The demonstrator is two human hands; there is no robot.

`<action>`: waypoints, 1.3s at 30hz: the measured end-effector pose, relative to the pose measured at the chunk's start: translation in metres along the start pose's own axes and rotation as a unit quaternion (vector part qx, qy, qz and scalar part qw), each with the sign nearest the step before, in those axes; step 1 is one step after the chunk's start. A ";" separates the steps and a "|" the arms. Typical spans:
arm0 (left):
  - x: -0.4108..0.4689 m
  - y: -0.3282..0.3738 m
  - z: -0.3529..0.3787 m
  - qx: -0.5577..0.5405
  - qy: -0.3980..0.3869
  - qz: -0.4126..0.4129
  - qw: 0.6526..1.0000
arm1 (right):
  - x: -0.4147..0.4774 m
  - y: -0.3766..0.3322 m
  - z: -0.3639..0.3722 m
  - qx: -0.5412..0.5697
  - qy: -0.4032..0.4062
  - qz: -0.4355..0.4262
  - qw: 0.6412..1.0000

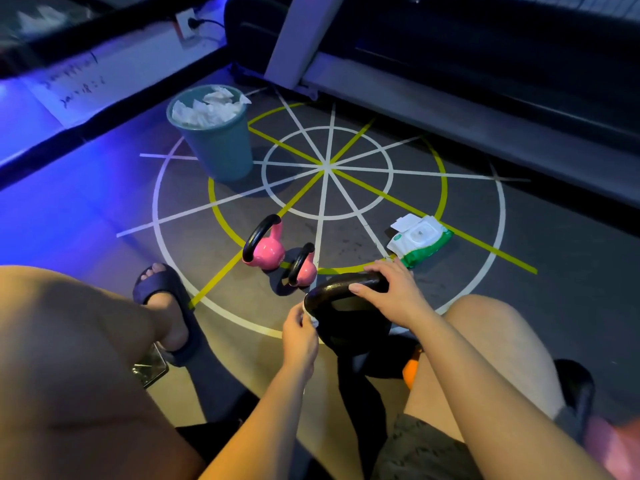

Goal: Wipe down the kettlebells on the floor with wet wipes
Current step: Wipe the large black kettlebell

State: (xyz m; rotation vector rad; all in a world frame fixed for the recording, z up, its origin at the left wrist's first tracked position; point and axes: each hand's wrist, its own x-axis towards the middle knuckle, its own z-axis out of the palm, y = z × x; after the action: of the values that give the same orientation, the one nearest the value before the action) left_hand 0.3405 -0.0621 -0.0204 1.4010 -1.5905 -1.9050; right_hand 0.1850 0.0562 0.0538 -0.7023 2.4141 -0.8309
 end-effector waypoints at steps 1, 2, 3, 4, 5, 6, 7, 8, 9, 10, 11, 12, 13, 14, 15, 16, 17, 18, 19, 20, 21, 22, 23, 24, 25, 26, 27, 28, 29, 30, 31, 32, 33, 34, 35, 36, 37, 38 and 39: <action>0.005 -0.002 -0.001 0.046 -0.005 -0.002 0.999 | 0.000 0.002 0.002 -0.002 0.006 -0.005 1.000; 0.009 -0.003 -0.003 0.079 -0.011 -0.010 0.997 | 0.001 0.003 0.003 -0.001 0.011 -0.009 1.000; 0.014 -0.005 -0.004 0.094 -0.014 -0.025 0.995 | 0.001 0.005 0.004 0.001 0.014 -0.013 1.000; 0.019 -0.007 -0.006 0.094 -0.016 -0.036 0.995 | 0.002 0.006 0.005 0.001 0.015 -0.015 1.000; 0.021 -0.008 -0.007 0.087 -0.018 -0.050 0.995 | 0.003 0.007 0.004 0.001 0.016 -0.017 1.000; 0.024 -0.010 -0.007 0.070 -0.018 -0.062 0.995 | 0.003 0.007 0.004 0.000 0.016 -0.020 1.000; 0.022 -0.008 -0.007 0.045 -0.005 -0.068 0.997 | 0.003 0.006 0.003 0.000 0.017 -0.023 1.000; 0.021 -0.007 -0.006 0.015 0.022 -0.066 0.997 | 0.003 0.005 0.003 0.000 0.017 -0.024 1.000; 0.016 -0.004 -0.003 -0.025 0.056 -0.062 0.996 | 0.003 0.004 0.001 -0.001 0.016 -0.024 1.000; 0.012 -0.001 -0.001 -0.066 0.093 -0.060 0.992 | 0.003 0.003 0.001 0.001 0.013 -0.022 1.000; 0.007 0.001 0.000 -0.105 0.116 -0.056 0.986 | 0.003 0.003 0.001 0.004 0.011 -0.019 1.000; 0.004 0.001 0.001 -0.128 0.124 -0.052 0.983 | 0.004 0.002 0.000 0.008 0.011 -0.017 1.000; 0.002 0.000 0.001 -0.136 0.124 -0.047 0.982 | 0.004 0.003 0.000 0.011 0.011 -0.015 1.000; 0.001 -0.002 0.000 -0.119 0.118 -0.035 0.985 | 0.005 0.003 0.001 0.015 0.012 -0.014 1.000; 0.000 -0.003 -0.002 -0.081 0.111 -0.022 0.990 | 0.004 0.003 0.001 0.016 0.012 -0.015 1.000; 0.002 -0.005 -0.003 -0.035 0.104 -0.015 0.994 | 0.004 0.003 0.001 0.017 0.014 -0.016 1.000; 0.004 -0.006 -0.004 0.012 0.094 -0.013 0.995 | 0.004 0.004 0.001 0.017 0.016 -0.018 1.000; 0.007 -0.005 -0.005 0.059 0.078 -0.018 0.995 | 0.003 0.004 0.002 0.018 0.018 -0.020 0.999; 0.010 -0.004 -0.006 0.095 0.053 -0.031 0.994 | 0.003 0.004 0.002 0.019 0.019 -0.020 0.999; 0.016 -0.009 -0.008 0.111 0.030 -0.047 0.992 | 0.003 0.005 0.003 0.020 0.020 -0.020 0.999; 0.022 -0.014 -0.009 0.105 0.013 -0.066 0.992 | 0.002 0.005 0.003 0.021 0.022 -0.021 0.999; 0.029 -0.019 -0.008 0.078 0.008 -0.089 0.993 | 0.002 0.005 0.004 0.021 0.024 -0.022 0.999; 0.031 -0.017 -0.006 0.038 0.012 -0.107 0.993 | 0.002 0.005 0.003 0.020 0.023 -0.021 0.999; 0.024 -0.005 -0.005 -0.010 0.027 -0.114 0.993 | 0.002 0.004 0.003 0.019 0.022 -0.019 0.999; 0.017 0.003 -0.003 -0.059 0.049 -0.113 0.991 | 0.002 0.003 0.002 0.019 0.021 -0.016 0.999; 0.013 0.007 -0.002 -0.089 0.079 -0.103 0.987 | 0.002 0.002 0.001 0.020 0.020 -0.015 0.999; 0.009 0.009 -0.002 -0.098 0.108 -0.088 0.985 | 0.002 0.001 0.000 0.021 0.019 -0.013 1.000; 0.004 0.012 -0.001 -0.102 0.128 -0.067 0.984 | 0.002 0.000 0.000 0.024 0.015 -0.009 1.000; 0.000 0.013 -0.001 -0.099 0.140 -0.040 0.984 | 0.002 -0.001 -0.002 0.026 0.011 -0.005 1.000; -0.005 0.016 -0.001 -0.085 0.146 -0.010 0.986 | 0.002 -0.001 -0.003 0.026 0.007 -0.003 1.000; -0.011 0.021 -0.001 -0.049 0.152 0.024 0.987 | 0.002 0.000 -0.003 0.025 0.003 0.000 1.000; -0.017 0.026 -0.001 -0.001 0.153 0.062 0.986 | 0.002 0.000 -0.003 0.025 0.000 0.003 1.000; -0.022 0.030 -0.001 0.043 0.152 0.100 0.982 | 0.002 0.000 -0.003 0.023 -0.002 0.005 1.000; -0.025 0.032 -0.002 0.074 0.146 0.127 0.978 | 0.003 0.000 -0.002 0.020 -0.001 0.005 1.000; -0.025 0.033 -0.005 0.091 0.138 0.140 0.976 | 0.003 -0.001 -0.002 0.016 0.001 0.005 1.000; -0.023 0.034 -0.008 0.095 0.129 0.137 0.977 | 0.003 -0.001 -0.002 0.013 0.001 0.007 1.000; -0.019 0.034 -0.011 0.089 0.121 0.118 0.982 | 0.002 -0.001 -0.002 0.008 0.002 0.007 1.000; -0.016 0.034 -0.013 0.087 0.115 0.091 0.985 | 0.002 -0.001 -0.001 0.006 0.002 0.009 1.000; -0.014 0.037 -0.013 0.094 0.113 0.076 0.986 | 0.001 -0.002 -0.001 0.002 0.003 0.008 1.000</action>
State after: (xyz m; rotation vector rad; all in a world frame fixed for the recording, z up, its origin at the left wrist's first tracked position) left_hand 0.3455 -0.0724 0.0196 1.4636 -1.7447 -1.4860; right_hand 0.1840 0.0548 0.0551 -0.6803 2.4189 -0.8322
